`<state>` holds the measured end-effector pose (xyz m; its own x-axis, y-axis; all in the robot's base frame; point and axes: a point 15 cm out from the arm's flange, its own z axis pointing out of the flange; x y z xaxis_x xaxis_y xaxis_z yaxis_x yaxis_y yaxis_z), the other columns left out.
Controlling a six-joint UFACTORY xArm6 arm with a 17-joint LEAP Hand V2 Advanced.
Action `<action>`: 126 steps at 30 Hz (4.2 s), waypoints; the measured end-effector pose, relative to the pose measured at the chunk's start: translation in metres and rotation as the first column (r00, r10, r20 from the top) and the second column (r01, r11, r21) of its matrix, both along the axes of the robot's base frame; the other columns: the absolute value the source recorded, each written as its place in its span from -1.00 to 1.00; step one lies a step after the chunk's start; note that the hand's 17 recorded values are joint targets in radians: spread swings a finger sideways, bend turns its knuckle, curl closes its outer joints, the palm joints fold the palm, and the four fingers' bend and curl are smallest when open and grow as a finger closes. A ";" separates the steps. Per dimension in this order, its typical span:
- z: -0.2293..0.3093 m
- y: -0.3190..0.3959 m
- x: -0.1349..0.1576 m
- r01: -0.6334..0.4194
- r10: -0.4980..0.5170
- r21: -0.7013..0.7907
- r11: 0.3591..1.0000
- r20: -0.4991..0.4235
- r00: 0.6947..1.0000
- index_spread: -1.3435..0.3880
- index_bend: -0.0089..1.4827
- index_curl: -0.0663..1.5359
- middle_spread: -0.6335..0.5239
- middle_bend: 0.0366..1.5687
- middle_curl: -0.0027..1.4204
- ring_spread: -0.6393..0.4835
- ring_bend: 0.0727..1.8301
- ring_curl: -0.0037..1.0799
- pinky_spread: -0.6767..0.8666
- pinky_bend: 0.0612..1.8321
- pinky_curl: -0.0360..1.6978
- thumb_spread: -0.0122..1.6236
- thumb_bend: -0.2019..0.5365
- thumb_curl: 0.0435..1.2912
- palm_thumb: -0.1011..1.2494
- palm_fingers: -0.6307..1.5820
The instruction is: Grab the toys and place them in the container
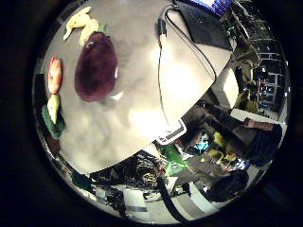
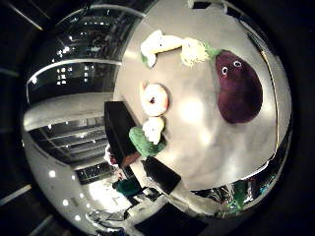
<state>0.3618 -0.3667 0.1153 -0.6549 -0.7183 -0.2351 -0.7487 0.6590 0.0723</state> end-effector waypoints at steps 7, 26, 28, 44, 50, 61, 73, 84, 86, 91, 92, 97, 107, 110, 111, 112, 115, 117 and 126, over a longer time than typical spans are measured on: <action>-0.035 0.002 -0.001 -0.023 0.024 0.016 1.000 -0.054 0.998 0.33 -0.79 -0.61 0.47 -0.76 -0.54 0.63 -0.74 -0.53 0.51 -0.48 -0.60 0.22 -0.53 -0.62 -0.28 -0.37; -0.074 -0.051 -0.006 -0.101 0.085 -0.080 0.992 -0.185 0.979 0.25 -0.79 -0.61 -0.01 -0.44 -0.44 0.16 -0.32 -0.41 0.24 -0.40 -0.65 0.19 -0.49 -0.55 0.03 0.18; -0.074 -0.054 -0.009 -0.104 0.086 -0.086 0.991 -0.189 0.978 0.20 -0.80 -0.64 -0.12 -0.33 -0.40 -0.02 -0.22 -0.39 0.00 -0.27 -0.65 0.19 -0.48 -0.54 0.08 0.41; -0.010 -0.079 -0.017 -0.089 0.066 -0.170 0.981 -0.132 0.989 0.26 0.47 -0.03 -0.16 0.56 -0.03 -0.21 0.46 0.07 -0.43 0.39 -0.21 0.16 -0.47 -0.33 0.62 0.69; 0.044 -0.046 -0.021 -0.123 0.103 -0.147 0.981 -0.135 0.985 0.28 0.50 -0.02 -0.13 0.62 -0.04 -0.18 0.51 0.08 -0.39 0.40 -0.13 0.16 -0.49 -0.23 0.69 0.66; 0.183 0.103 0.011 -0.319 0.321 -0.185 0.930 -0.019 0.947 0.29 0.53 -0.01 -0.12 0.66 -0.07 -0.16 0.54 0.06 -0.37 0.34 -0.01 0.21 -0.50 -0.14 0.69 0.64; 0.259 0.317 0.066 -0.541 0.570 -0.206 0.815 0.118 0.813 0.30 0.53 -0.02 -0.10 0.68 -0.10 -0.17 0.55 0.04 -0.38 0.28 0.12 0.23 -0.50 -0.10 0.67 0.64; 0.245 0.466 0.130 -0.649 0.709 -0.288 0.704 0.239 0.664 0.30 0.54 -0.02 -0.10 0.69 -0.11 -0.17 0.55 0.04 -0.39 0.23 0.20 0.23 -0.50 -0.08 0.67 0.65; 0.239 0.482 0.140 -0.657 0.722 -0.300 0.692 0.255 0.643 0.30 0.54 -0.02 -0.10 0.69 -0.11 -0.17 0.55 0.05 -0.39 0.23 0.20 0.23 -0.51 -0.08 0.66 0.65; 0.229 0.507 0.179 -0.630 0.727 -0.364 0.687 0.333 0.600 0.31 0.54 -0.03 -0.10 0.67 -0.12 -0.18 0.54 0.03 -0.41 0.18 0.19 0.27 -0.53 -0.13 0.58 0.65; 0.222 0.512 0.186 -0.628 0.729 -0.369 0.685 0.339 0.595 0.30 0.48 -0.05 -0.11 0.62 -0.15 -0.18 0.52 0.01 -0.44 0.15 0.15 0.27 -0.55 -0.16 0.53 0.63; 0.173 0.531 0.193 -0.680 0.763 -0.345 0.646 0.277 0.584 0.15 -0.12 -0.14 -0.20 0.33 -0.24 -0.26 0.35 -0.05 -0.63 0.10 0.04 0.28 -0.54 -0.26 0.39 0.05; 0.153 0.516 0.188 -0.774 0.827 -0.304 0.556 0.108 0.551 -0.02 -0.73 -0.50 0.18 -0.67 -0.61 0.46 -0.59 -0.65 0.40 -0.49 -0.38 0.22 -0.58 -0.52 -0.02 -0.55; 0.161 0.497 0.190 -0.764 0.821 -0.316 0.562 0.106 0.561 -0.01 -0.79 -0.54 0.21 -0.76 -0.62 0.49 -0.66 -0.66 0.44 -0.54 -0.44 0.21 -0.55 -0.55 -0.06 -0.50; 0.167 0.491 0.191 -0.760 0.821 -0.326 0.562 0.109 0.561 0.01 -0.80 -0.56 0.22 -0.78 -0.61 0.51 -0.69 -0.66 0.46 -0.56 -0.46 0.20 -0.54 -0.55 -0.07 -0.48; 0.173 0.485 0.191 -0.757 0.821 -0.334 0.561 0.111 0.559 0.02 -0.81 -0.57 0.23 -0.79 -0.61 0.51 -0.70 -0.66 0.46 -0.56 -0.47 0.20 -0.55 -0.56 -0.08 -0.48; 0.192 0.465 0.192 -0.742 0.817 -0.363 0.564 0.120 0.564 0.07 -0.80 -0.61 0.24 -0.80 -0.59 0.50 -0.71 -0.64 0.44 -0.57 -0.50 0.20 -0.53 -0.58 -0.09 -0.46; 0.203 0.449 0.193 -0.721 0.805 -0.380 0.580 0.131 0.579 0.09 -0.80 -0.62 0.26 -0.76 -0.57 0.49 -0.73 -0.63 0.43 -0.58 -0.51 0.20 -0.53 -0.58 -0.09 -0.44; 0.221 0.302 0.210 -0.508 0.630 -0.439 0.741 0.192 0.752 0.21 -0.78 -0.61 0.20 -0.66 -0.53 0.39 -0.66 -0.57 0.38 -0.63 -0.56 0.27 -0.49 -0.57 0.04 -0.28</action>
